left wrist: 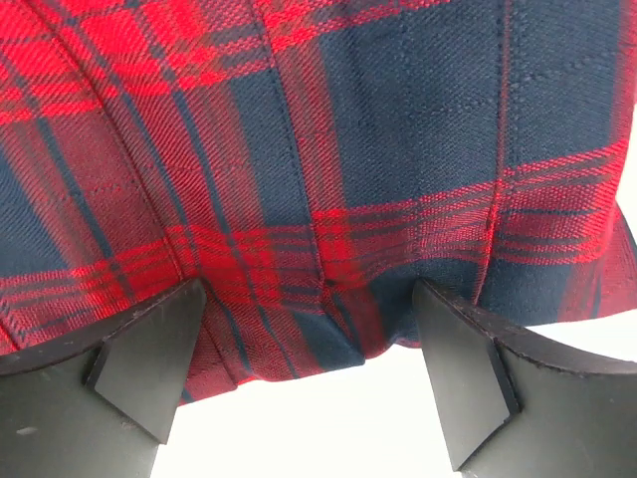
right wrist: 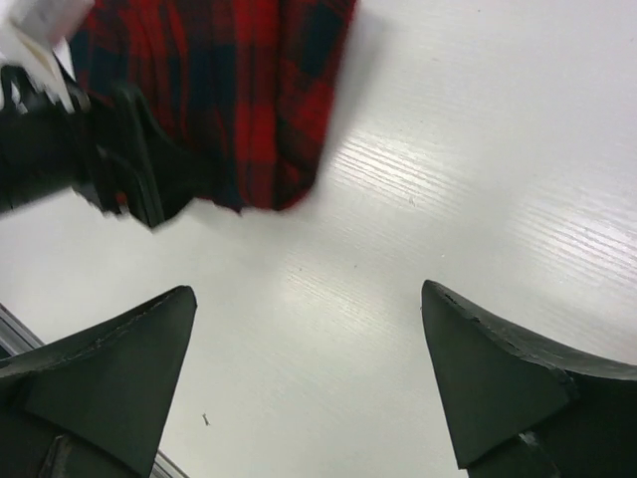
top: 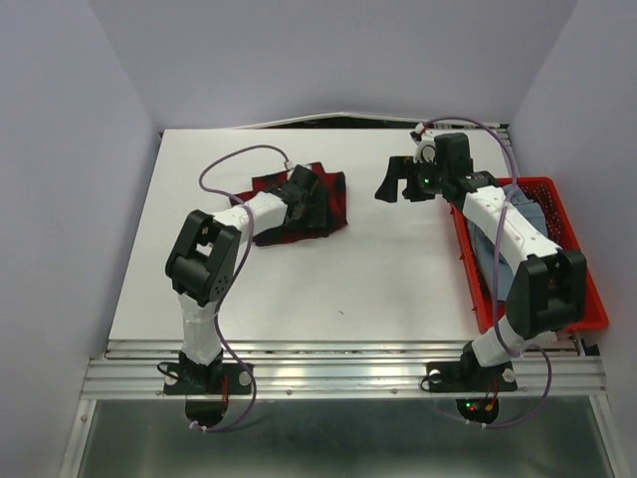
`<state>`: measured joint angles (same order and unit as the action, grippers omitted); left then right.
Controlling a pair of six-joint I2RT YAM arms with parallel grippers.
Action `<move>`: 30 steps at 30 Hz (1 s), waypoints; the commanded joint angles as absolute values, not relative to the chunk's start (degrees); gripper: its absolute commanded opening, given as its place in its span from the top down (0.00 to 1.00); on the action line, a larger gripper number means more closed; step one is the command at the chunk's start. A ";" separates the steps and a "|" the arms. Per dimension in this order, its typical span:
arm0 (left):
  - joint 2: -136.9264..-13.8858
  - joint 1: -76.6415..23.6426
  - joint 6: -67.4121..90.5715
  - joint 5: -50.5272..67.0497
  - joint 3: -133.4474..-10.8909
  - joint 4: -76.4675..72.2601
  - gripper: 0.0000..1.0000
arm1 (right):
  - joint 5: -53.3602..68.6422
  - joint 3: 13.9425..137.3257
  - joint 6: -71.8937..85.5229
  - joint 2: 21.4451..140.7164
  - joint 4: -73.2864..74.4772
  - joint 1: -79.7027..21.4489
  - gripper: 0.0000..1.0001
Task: Fold and stack the skirts
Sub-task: Neatly place the folded skirt to the corner
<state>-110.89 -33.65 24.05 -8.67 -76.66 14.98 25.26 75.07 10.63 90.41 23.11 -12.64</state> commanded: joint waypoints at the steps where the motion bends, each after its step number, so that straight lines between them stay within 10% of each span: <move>1: -114.43 -22.87 17.77 -15.82 -80.41 23.98 0.01 | 24.61 78.05 8.88 90.70 23.20 -12.22 0.00; 24: -147.74 -2.46 -45.15 5.45 -132.26 47.81 0.09 | 26.28 78.22 7.30 91.32 26.02 -12.22 0.00; 30: -143.99 -3.25 -43.08 7.64 -125.73 46.77 0.11 | 26.28 78.92 7.47 91.76 26.19 -12.22 0.00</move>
<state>-143.85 -2.81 -40.60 7.27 -132.94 40.10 25.91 75.33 8.34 91.57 26.52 -12.64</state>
